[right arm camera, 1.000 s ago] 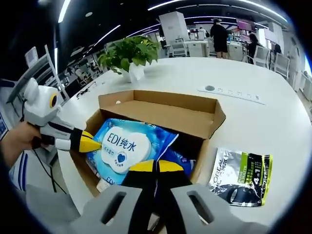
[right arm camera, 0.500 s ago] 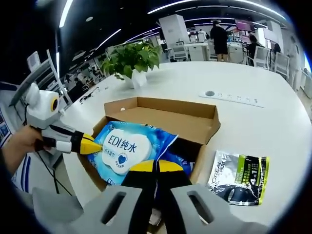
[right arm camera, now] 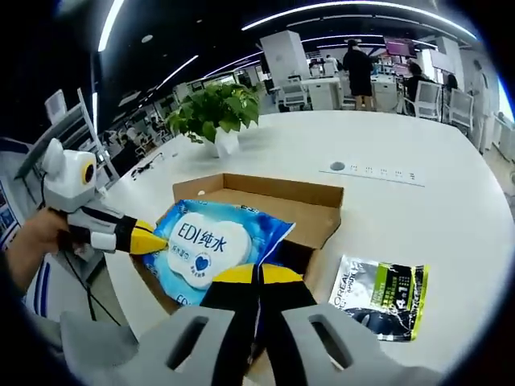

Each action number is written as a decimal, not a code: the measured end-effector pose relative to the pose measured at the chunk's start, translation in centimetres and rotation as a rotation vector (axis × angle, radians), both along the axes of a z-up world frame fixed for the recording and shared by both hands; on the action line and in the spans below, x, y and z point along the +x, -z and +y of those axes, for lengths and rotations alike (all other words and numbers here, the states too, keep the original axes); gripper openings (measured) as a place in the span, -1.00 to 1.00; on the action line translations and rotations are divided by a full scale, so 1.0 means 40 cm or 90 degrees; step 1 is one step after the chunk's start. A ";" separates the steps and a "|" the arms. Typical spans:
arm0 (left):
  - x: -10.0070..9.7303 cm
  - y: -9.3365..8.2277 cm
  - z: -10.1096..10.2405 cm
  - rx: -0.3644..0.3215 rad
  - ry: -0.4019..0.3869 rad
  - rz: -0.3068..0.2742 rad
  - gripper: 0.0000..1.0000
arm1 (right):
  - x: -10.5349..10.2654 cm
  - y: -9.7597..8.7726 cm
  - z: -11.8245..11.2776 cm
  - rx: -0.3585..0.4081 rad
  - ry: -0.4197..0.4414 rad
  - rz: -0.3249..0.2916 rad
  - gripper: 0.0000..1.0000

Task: Operate the shoe box by opening the lid, removing the specified soft item, and placing it in the target area until the item is outside and the box remains undamaged.

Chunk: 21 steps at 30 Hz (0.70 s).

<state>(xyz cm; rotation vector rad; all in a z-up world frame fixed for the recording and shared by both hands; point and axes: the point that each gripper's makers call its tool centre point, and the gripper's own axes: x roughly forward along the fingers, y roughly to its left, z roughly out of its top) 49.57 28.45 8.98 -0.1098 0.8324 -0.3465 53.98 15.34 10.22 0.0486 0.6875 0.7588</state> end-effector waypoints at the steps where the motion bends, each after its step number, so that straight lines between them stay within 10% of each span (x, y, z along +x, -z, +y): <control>1: 0.002 -0.003 -0.005 -0.001 0.002 -0.001 -0.99 | 0.001 -0.003 -0.005 0.002 0.003 0.001 -1.00; 21: 0.041 -0.045 -0.134 -0.016 0.045 -0.011 -0.99 | 0.023 -0.038 -0.138 0.007 0.058 0.010 -1.00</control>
